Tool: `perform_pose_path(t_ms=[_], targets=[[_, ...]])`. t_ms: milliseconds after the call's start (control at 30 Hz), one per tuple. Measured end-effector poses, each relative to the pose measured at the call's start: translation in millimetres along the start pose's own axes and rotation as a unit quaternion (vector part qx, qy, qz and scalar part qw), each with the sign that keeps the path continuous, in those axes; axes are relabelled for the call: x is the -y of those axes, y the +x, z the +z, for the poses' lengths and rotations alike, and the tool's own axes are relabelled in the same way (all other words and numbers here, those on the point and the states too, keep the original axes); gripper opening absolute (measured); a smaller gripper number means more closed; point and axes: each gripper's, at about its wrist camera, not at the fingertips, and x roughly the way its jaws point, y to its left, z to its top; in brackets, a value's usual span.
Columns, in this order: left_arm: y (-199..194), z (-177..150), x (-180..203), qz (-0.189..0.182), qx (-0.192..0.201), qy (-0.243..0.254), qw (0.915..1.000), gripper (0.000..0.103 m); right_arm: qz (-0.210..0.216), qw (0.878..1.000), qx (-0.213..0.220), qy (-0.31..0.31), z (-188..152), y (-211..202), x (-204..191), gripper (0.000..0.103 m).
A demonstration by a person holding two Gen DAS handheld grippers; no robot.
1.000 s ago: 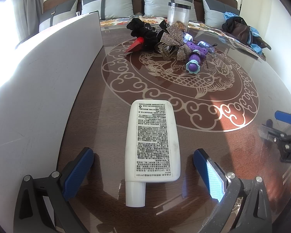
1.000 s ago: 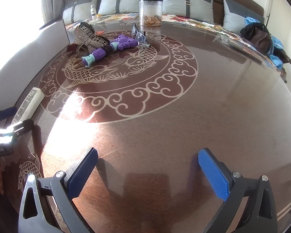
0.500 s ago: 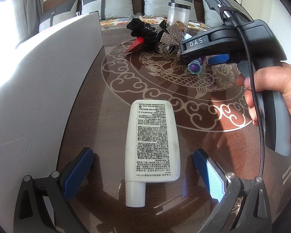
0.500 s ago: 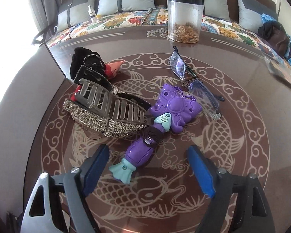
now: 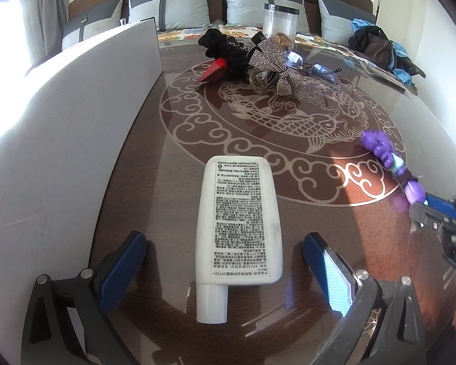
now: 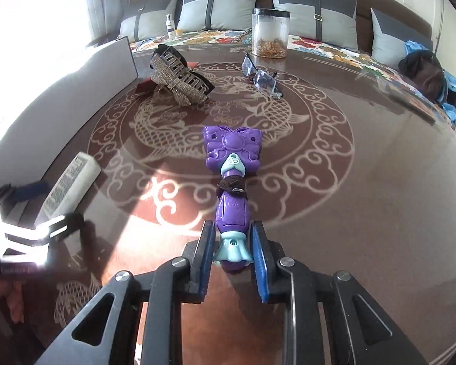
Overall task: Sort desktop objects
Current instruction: 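Grasp the purple toy with the right tool while the left tool holds the bottle, then carry the lotion bottle and purple toy over the white cardboard tray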
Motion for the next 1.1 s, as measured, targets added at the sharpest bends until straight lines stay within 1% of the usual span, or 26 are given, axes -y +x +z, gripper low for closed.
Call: perform_pose_path(t_ms=[67,100,133,167,233,300,333,400,433,467,500,533,600,667,833,967,1100], targets=[[0.0,-0.2,0.1,0.0,0.0,0.0,1.0,0.103,-0.003,1.0,-0.004,-0.005,-20.6,-15.4,2.1,0.025],[-0.1,-0.3,-0.1,-0.002,0.0,0.001,1.0,0.103,-0.001,1.0,-0.009,-0.007,-26.4,-19.9,2.7,0.028],[0.0,-0.4,-0.3,-0.006,-0.003,0.004,1.0,0.103,0.002,1.0,-0.014,-0.011,-29.2,-22.0,4.6,0.033],[0.3,0.4,0.0,-0.01,-0.01,0.014,0.9998,0.103,0.002,1.0,-0.021,-0.015,-28.2,-22.6,5.0,0.034],[1.3,4.8,-0.9,-0.027,-0.041,0.041,0.998,0.103,0.008,0.999,-0.032,-0.019,-19.8,-19.2,7.6,0.034],[1.7,7.7,0.0,-0.036,-0.063,0.056,0.9958,0.103,0.014,0.998,-0.055,-0.02,-8.6,-8.6,8.3,0.034],[1.9,8.1,0.5,-0.039,-0.069,0.059,0.9951,0.103,0.016,0.997,-0.066,-0.022,-3.0,-1.6,7.2,0.035],[2.9,9.1,1.8,-0.038,-0.07,0.064,0.9948,0.102,0.017,0.997,-0.073,-0.031,9.6,8.4,2.8,0.035],[1.3,8.8,2.6,-0.038,-0.061,0.067,0.9951,0.093,0.018,0.996,-0.078,-0.031,14.4,12.2,0.9,0.036],[-0.8,9.1,2.9,-0.039,-0.05,0.068,0.9957,0.075,0.019,0.996,-0.082,-0.028,18.0,15.1,-0.1,0.034],[-3.5,10.1,3.1,-0.039,-0.039,0.066,0.9963,0.063,0.017,0.996,-0.085,-0.026,19.8,16.4,-0.7,0.024],[-4.5,11.9,2.7,-0.035,-0.035,0.063,0.9968,0.051,0.017,0.996,-0.086,-0.024,19.8,16.7,-0.9,0.022],[-5.6,15.1,1.3,-0.047,-0.029,0.057,0.9969,0.051,0.015,0.996,-0.086,-0.023,15.2,13.0,-1.1,0.022],[-13.9,14.8,4.1,-0.043,-0.01,0.062,0.9971,0.051,0.016,0.997,-0.078,-0.02,9.4,4.5,2.0,0.022],[-45.3,10.4,7.5,-0.077,0.034,0.035,0.9958,0.051,0.03,0.998,-0.048,-0.003,5.0,-30.4,14.9,0.022],[-79.3,9.1,2.9,-0.105,0.066,0.002,0.9923,0.051,0.036,0.999,-0.034,0.0,14.6,-53.2,17.4,0.022],[-123.6,15.1,-20.6,-0.132,0.105,-0.031,0.9853,0.051,0.047,0.999,-0.007,-0.015,36.2,-76.8,-1.1,0.022]])
